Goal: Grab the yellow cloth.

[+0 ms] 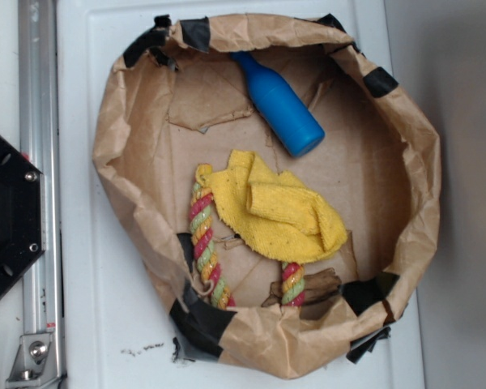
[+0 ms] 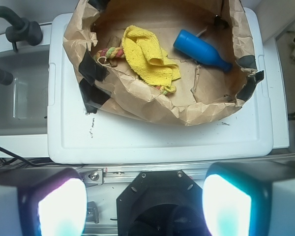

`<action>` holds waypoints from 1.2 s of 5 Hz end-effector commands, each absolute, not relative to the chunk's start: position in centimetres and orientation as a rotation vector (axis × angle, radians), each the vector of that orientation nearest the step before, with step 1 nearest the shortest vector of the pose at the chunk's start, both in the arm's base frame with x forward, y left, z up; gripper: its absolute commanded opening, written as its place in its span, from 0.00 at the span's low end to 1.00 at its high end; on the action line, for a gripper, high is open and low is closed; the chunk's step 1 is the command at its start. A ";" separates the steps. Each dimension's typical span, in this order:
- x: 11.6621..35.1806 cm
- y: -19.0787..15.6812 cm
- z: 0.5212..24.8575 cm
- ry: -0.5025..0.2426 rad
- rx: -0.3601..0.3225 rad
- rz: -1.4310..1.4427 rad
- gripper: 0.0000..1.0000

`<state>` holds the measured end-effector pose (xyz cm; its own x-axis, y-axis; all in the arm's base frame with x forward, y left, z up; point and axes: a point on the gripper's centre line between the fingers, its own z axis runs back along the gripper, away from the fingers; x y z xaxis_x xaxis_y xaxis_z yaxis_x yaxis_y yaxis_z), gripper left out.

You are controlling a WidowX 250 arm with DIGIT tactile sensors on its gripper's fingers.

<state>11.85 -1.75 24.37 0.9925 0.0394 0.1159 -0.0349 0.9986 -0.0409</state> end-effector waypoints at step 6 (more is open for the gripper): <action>25.8 -2.6 6.3 0.028 0.041 -0.382 1.00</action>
<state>25.76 -1.93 5.65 0.9293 -0.3624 -0.0709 0.3647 0.9308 0.0223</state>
